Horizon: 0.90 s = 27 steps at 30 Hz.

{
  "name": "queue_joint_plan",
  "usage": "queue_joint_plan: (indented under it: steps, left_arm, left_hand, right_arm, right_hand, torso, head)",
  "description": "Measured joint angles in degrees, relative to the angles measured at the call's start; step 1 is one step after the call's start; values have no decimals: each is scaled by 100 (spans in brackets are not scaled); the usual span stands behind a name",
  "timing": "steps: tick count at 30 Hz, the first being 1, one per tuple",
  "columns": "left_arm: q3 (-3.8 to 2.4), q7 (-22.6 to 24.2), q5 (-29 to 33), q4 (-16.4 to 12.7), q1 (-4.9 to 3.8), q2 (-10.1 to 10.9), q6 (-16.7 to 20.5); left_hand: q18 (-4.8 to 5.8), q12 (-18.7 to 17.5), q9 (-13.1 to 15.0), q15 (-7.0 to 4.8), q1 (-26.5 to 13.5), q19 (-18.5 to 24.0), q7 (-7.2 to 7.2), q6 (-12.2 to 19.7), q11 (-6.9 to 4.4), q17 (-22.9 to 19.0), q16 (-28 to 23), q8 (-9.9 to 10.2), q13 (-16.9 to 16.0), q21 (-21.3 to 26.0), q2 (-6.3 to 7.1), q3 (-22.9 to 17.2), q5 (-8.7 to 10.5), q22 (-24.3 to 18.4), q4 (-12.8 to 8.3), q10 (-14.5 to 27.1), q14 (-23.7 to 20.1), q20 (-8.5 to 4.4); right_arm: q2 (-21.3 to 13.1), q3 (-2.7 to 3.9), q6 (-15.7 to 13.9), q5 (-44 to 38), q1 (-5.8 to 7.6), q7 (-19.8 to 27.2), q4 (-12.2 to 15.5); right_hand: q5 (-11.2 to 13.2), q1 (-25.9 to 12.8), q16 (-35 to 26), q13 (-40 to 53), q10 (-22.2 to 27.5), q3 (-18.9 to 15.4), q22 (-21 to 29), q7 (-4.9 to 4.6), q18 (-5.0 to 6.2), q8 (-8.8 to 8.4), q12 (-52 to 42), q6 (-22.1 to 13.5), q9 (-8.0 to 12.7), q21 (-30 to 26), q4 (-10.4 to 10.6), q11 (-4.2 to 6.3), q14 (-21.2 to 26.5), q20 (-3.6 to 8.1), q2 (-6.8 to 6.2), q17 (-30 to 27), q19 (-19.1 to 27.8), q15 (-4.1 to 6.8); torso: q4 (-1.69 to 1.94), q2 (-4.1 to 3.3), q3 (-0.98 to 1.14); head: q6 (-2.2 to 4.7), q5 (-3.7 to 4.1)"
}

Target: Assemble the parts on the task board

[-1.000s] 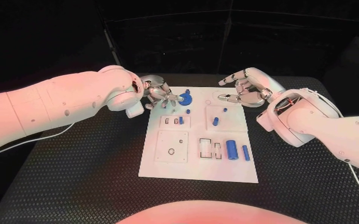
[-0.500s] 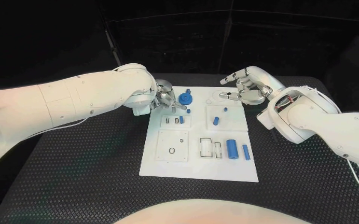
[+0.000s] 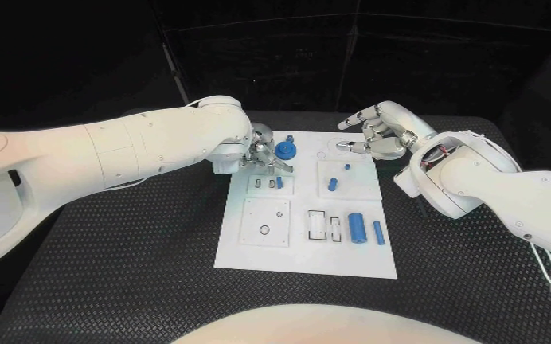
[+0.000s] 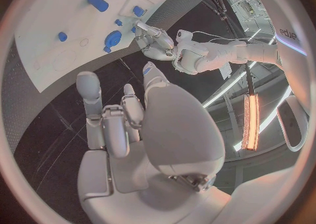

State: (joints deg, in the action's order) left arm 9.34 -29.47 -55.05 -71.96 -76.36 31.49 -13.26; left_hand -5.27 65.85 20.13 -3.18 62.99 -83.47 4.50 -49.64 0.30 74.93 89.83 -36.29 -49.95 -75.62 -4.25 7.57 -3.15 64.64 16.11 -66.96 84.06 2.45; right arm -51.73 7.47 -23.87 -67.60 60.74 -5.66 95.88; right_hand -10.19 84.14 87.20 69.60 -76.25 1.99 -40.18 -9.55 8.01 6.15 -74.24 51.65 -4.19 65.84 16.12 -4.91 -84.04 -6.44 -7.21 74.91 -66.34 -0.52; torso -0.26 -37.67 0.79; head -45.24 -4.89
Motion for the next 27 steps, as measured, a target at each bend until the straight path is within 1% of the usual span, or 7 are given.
queue_joint_plan:
  steps: [5,7,9,16,18,24,27]
  left_arm:
    - [19,-24,-43,76,-2,-75,-134]
    - [24,-31,-56,101,-2,-94,-178]
    - [29,-39,-69,122,-2,-117,-225]
    - [53,-57,-92,155,-2,-191,-350]
    - [64,-60,-97,169,-2,-214,-381]
    - [77,-68,-106,215,-2,-258,-452]
    - [80,-70,-108,231,-2,-270,-479]
  left_hand:
    - [0,0,10,0,5,0,4,4,0,0,0,-21,9,-21,-5,0,0,15,0,0,0,0]
    - [0,0,23,0,27,0,30,30,0,0,0,-20,28,-21,-27,14,0,15,-14,0,0,0]
    - [0,0,32,0,59,0,11,49,0,0,0,-20,31,-21,-59,15,0,15,-15,0,0,0]
    - [0,0,47,1,61,0,10,50,0,-1,0,-44,29,-21,-61,31,0,23,-32,0,0,0]
    - [-1,0,60,0,94,0,10,50,0,-1,0,-45,23,-20,-95,31,0,32,-32,1,0,0]
    - [0,0,93,1,163,0,31,71,0,-1,0,-68,15,-44,-163,35,0,38,-60,1,0,0]
    - [-1,0,108,1,200,0,10,91,0,-1,0,-100,10,-44,-153,23,0,38,-72,1,0,0]
  right_arm:
    - [11,0,17,4,0,-18,-13]
    - [15,0,22,5,0,-23,-16]
    - [20,0,28,6,0,-28,-23]
    - [47,0,44,8,0,-39,-48]
    - [58,0,49,8,0,-40,-55]
    - [71,0,67,8,0,-45,-75]
    - [85,0,78,8,0,-50,-86]
  right_hand:
    - [0,0,0,0,0,0,0,0,0,0,0,0,0,0,0,0,0,0,0,0,0,0]
    - [-34,0,0,0,0,-16,15,0,0,0,0,0,0,-26,16,0,0,0,0,0,0,0]
    - [-34,0,0,1,0,-16,15,0,0,0,0,0,0,-26,17,0,0,0,0,0,0,0]
    - [-34,0,-19,1,0,-16,15,0,0,0,0,0,0,-26,17,0,0,0,0,-1,0,0]
    - [-34,-17,-19,-28,1,-16,30,0,0,0,5,0,0,-26,17,1,0,0,17,-1,0,0]
    - [-34,-23,-19,-100,33,-16,43,0,0,0,59,0,1,-25,17,33,0,0,23,-1,-1,0]
    - [-34,-23,-19,-120,42,-16,43,0,0,0,87,0,1,-25,17,42,0,0,23,-1,-1,0]
  torso:
    - [-2,-3,-4]
    - [-2,-4,-4]
    - [-3,-4,-7]
    - [-3,-7,-12]
    - [-2,-7,-13]
    - [1,-6,-15]
    - [1,-4,-17]
  head:
    - [-7,3]
    - [-10,5]
    - [-12,5]
    - [-12,8]
    - [-9,8]
    - [-2,18]
    - [5,21]
